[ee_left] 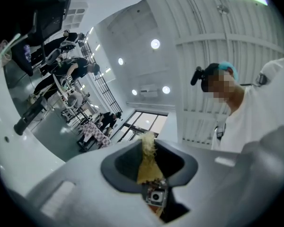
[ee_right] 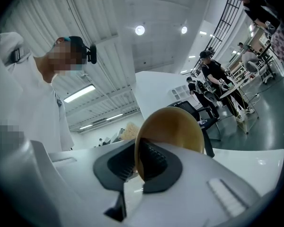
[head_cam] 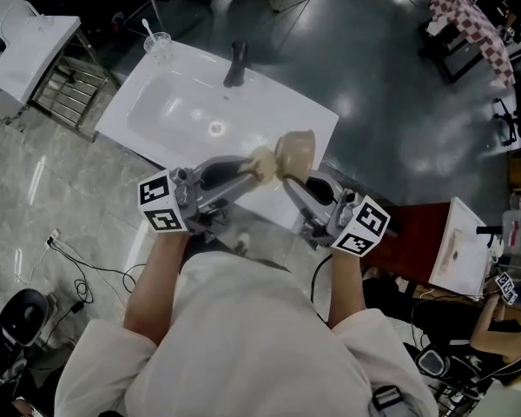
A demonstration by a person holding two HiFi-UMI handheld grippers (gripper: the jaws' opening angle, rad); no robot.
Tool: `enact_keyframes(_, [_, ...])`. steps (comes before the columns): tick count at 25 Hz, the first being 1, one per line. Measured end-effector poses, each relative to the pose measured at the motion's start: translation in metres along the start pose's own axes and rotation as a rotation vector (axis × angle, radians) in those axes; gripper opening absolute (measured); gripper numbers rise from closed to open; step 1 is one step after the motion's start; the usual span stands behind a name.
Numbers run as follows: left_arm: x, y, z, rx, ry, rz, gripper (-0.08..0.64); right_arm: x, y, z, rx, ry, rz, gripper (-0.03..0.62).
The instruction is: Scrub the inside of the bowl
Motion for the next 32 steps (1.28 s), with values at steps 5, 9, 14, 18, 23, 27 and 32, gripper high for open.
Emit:
enact_keyframes(5, [-0.002,0.010,-0.002,-0.032,0.004,0.096,0.080,0.006,-0.005,-0.001,0.013,0.034,-0.017,0.014])
enact_keyframes(9, [-0.004,0.015,-0.011,-0.080,0.061,0.177,0.078,0.012,-0.007,-0.005,0.023,0.069,-0.013,0.015])
enact_keyframes(14, [-0.005,0.010,-0.011,-0.065,0.091,0.121,0.079,0.011,0.004,-0.011,-0.006,0.065,-0.008,0.017])
enact_keyframes(18, [-0.002,0.001,0.000,-0.050,0.048,0.058,0.080,0.006,0.016,-0.011,-0.023,0.044,-0.031,0.018])
enact_keyframes(23, [-0.001,0.007,0.007,0.075,0.061,-0.003,0.080,0.007,0.017,-0.007,-0.029,-0.013,-0.065,0.015])
enact_keyframes(27, [0.001,0.013,0.012,0.196,0.159,-0.044,0.080,0.005,0.020,-0.008,-0.038,-0.087,-0.082,0.014])
enact_keyframes(32, [-0.006,0.028,0.012,0.346,0.345,-0.104,0.080,0.018,0.029,-0.002,-0.100,-0.253,-0.175,0.014])
Point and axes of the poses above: the fingertips, and each gripper's own axes: x forward along the fingers, z to its right, y out of its top, the point moved 10 cm from there along -x, backward along the fingers, and after that the axes turned 10 degrees about y, right-handed, at the moved point
